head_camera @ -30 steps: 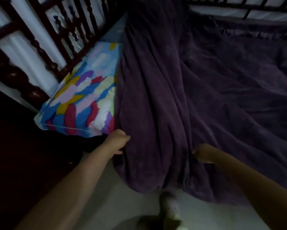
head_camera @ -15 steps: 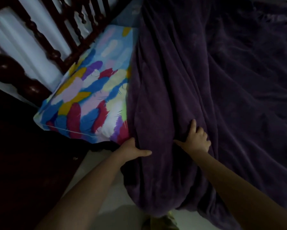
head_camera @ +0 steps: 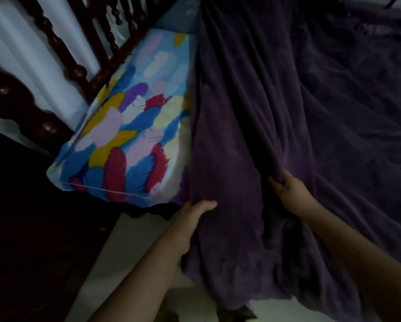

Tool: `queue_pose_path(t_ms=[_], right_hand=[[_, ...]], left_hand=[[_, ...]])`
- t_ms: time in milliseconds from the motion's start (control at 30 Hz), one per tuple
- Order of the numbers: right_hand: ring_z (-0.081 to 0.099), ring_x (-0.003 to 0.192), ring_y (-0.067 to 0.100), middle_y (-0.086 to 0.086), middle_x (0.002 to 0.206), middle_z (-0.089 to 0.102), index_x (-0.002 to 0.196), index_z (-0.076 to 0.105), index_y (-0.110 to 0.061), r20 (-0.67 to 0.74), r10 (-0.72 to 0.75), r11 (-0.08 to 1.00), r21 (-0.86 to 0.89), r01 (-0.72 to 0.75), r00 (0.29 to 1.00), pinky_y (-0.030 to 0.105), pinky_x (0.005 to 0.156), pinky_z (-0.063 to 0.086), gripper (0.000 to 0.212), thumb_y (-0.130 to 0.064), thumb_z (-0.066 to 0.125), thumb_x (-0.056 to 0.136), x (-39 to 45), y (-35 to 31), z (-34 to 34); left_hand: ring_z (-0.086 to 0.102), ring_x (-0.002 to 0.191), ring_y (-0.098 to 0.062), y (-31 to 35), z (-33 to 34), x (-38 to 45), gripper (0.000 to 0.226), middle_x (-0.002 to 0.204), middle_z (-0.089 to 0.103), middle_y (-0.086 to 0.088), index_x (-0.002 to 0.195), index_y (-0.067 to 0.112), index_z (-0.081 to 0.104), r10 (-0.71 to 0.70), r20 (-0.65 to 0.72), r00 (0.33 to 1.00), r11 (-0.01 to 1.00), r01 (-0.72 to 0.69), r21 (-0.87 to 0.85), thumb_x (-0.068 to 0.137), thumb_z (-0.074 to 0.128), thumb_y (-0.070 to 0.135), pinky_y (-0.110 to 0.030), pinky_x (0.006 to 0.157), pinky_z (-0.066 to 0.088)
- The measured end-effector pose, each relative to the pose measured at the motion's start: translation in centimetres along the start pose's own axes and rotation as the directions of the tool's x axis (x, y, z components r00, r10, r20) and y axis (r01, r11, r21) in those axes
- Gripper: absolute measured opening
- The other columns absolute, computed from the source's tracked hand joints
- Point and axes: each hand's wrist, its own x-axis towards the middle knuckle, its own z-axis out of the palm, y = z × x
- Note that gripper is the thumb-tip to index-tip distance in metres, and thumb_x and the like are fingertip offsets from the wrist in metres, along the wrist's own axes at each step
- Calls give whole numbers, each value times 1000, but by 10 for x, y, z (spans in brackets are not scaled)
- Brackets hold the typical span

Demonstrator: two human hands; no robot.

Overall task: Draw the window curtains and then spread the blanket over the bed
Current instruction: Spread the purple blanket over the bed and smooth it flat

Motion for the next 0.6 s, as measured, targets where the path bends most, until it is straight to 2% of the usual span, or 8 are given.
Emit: queue_pose_path(t_ms=[133, 200, 267, 333, 400, 500, 567, 600], right_hand=[[66, 78, 0, -15, 90, 71, 95, 63, -31, -35, -66, 873, 483, 75, 997, 17, 72, 55, 17, -23, 48, 93, -63, -72, -11], [67, 69, -8, -22, 76, 74, 85, 68, -36, -30, -130, 809, 575, 124, 991, 9, 57, 53, 27, -22, 47, 94, -98, -117, -13], [69, 70, -5, -21, 77, 74, 82, 70, -38, -4, -212, 685, 713, 151, 977, 10, 55, 53, 31, -23, 46, 94, -127, -165, -6], [70, 71, -1, -17, 76, 76, 84, 69, -29, 5, -291, 558, 814, 165, 957, 12, 56, 54, 26, -22, 46, 94, -142, -202, 8], [70, 71, 0, -15, 75, 76, 87, 65, -24, 21, -298, 497, 857, 136, 954, 13, 57, 54, 22, -19, 45, 94, -148, -237, 30], [67, 71, -6, -12, 88, 72, 92, 60, -24, -25, -206, 533, 836, 134, 978, 11, 65, 56, 15, -21, 46, 95, -139, -258, 78], [66, 90, -1, 0, 110, 66, 107, 56, -22, -9, -123, 714, 694, 94, 992, 16, 81, 54, 16, -24, 47, 94, -123, -242, 120], [63, 105, 11, 8, 121, 61, 119, 50, -17, 26, -79, 876, 479, 57, 997, 24, 90, 51, 27, -25, 47, 94, -115, -228, 141]], left_hand=[[69, 47, -11, 53, -35, -70, 33, 53, 72, 0, 54, 10, 75, 143, 51, 988, 986, -137, -99, 79, 55, 0, -16, 40, 51], [68, 46, -12, 88, -52, -115, 14, 50, 71, -2, 49, 9, 74, 274, 129, 953, 959, -260, -112, 53, 66, -2, -17, 40, 52], [69, 49, -13, 125, -67, -162, 27, 53, 72, -3, 52, 8, 75, 420, 121, 900, 904, -403, -142, 25, 74, 14, -19, 42, 53], [69, 47, -12, 152, -88, -195, 15, 51, 72, -1, 47, 9, 74, 525, 39, 850, 847, -519, -113, 39, 68, 20, -18, 41, 52], [68, 46, -11, 178, -114, -216, 26, 49, 71, 2, 42, 12, 72, 590, -24, 807, 803, -590, -84, 62, 56, 13, -17, 41, 52], [69, 49, -14, 196, -158, -210, 19, 54, 72, -1, 49, 11, 75, 493, -38, 869, 869, -494, -35, 35, 70, 23, -20, 44, 54], [69, 51, -18, 189, -186, -183, 13, 56, 72, -5, 52, 10, 75, 284, -99, 954, 955, -273, 118, 54, 63, 16, -18, 46, 54], [67, 55, -21, 179, -201, -166, 22, 61, 71, -8, 57, 11, 73, 180, -167, 969, 959, -135, 251, 69, 55, 8, -19, 50, 53]])
